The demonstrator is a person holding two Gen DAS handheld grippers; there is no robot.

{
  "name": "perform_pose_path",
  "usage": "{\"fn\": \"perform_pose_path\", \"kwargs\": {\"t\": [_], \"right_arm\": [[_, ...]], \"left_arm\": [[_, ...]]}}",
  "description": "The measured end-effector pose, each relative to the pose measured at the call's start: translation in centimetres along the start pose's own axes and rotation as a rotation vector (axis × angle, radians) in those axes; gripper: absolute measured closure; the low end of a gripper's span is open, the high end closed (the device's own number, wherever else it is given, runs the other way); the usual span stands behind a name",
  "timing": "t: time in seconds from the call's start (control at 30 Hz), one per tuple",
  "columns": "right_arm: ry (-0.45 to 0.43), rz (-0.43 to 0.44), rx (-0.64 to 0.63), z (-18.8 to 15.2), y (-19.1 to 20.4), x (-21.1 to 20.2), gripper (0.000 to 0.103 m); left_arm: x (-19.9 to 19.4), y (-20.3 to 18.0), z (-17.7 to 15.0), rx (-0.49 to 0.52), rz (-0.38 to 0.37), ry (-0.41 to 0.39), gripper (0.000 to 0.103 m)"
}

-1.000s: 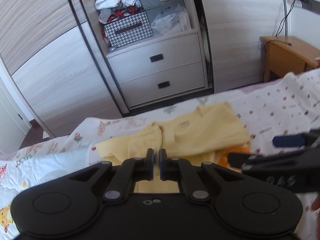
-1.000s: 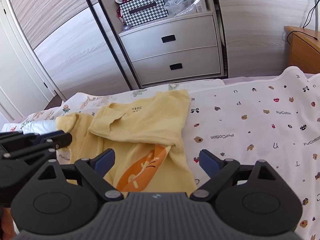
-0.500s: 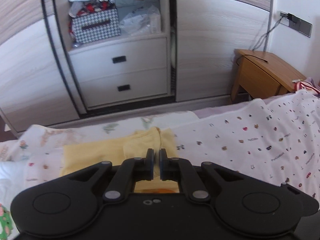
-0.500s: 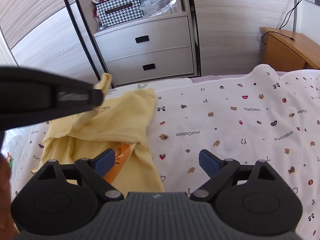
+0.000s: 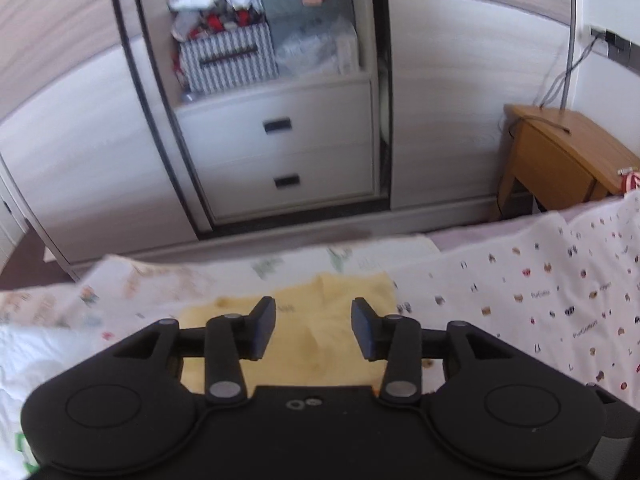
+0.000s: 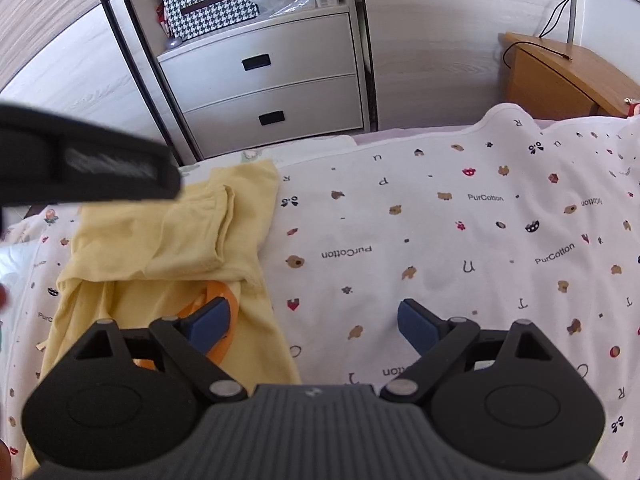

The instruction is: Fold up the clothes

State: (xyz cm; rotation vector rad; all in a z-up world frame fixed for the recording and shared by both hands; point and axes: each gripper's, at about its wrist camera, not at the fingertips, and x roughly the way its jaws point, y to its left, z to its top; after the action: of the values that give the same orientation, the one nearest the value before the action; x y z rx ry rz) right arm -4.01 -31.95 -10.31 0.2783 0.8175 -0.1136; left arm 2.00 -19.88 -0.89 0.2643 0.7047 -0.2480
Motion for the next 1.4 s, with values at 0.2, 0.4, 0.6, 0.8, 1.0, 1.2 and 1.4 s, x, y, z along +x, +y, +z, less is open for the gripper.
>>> {"fn": "perform_pose_path", "kwargs": {"t": [0.2, 0.4, 0.6, 0.8, 1.0, 1.2, 1.4], "right_arm": [[-0.056, 0.136, 0.058, 1.3, -1.5, -2.6, 0.01], [0.167, 0.275, -0.126, 3.3, -2.4, -7.7, 0.01], [0.386, 0.218, -0.391, 0.9, -0.4, -10.0, 0.01], [0.57, 0.242, -0.523, -2.5, 0.8, -7.8, 0.01], [0.699, 0.182, -0.694, -4.2, 3.2, -4.8, 0.012], [0.824, 0.258, -0.646, -4.3, 4.2, -3.1, 0.024], [0.904, 0.241, -0.617, -4.4, 5.0, -2.8, 0.051]], "left_arm": [[-4.7, 7.4, 0.0, -0.017, 0.066, 0.033, 0.049], [-7.1, 15.0, -4.8, -0.148, 0.039, 0.163, 0.047], [-7.6, 16.1, -11.0, -0.244, 0.036, 0.276, 0.047], [-8.8, 14.4, -14.5, -0.219, 0.069, 0.303, 0.047], [-9.3, 14.2, -15.2, -0.229, 0.066, 0.294, 0.047], [-9.0, 14.5, -15.4, -0.236, 0.059, 0.292, 0.047], [-8.5, 15.1, -15.5, -0.259, 0.03, 0.305, 0.047]]}}
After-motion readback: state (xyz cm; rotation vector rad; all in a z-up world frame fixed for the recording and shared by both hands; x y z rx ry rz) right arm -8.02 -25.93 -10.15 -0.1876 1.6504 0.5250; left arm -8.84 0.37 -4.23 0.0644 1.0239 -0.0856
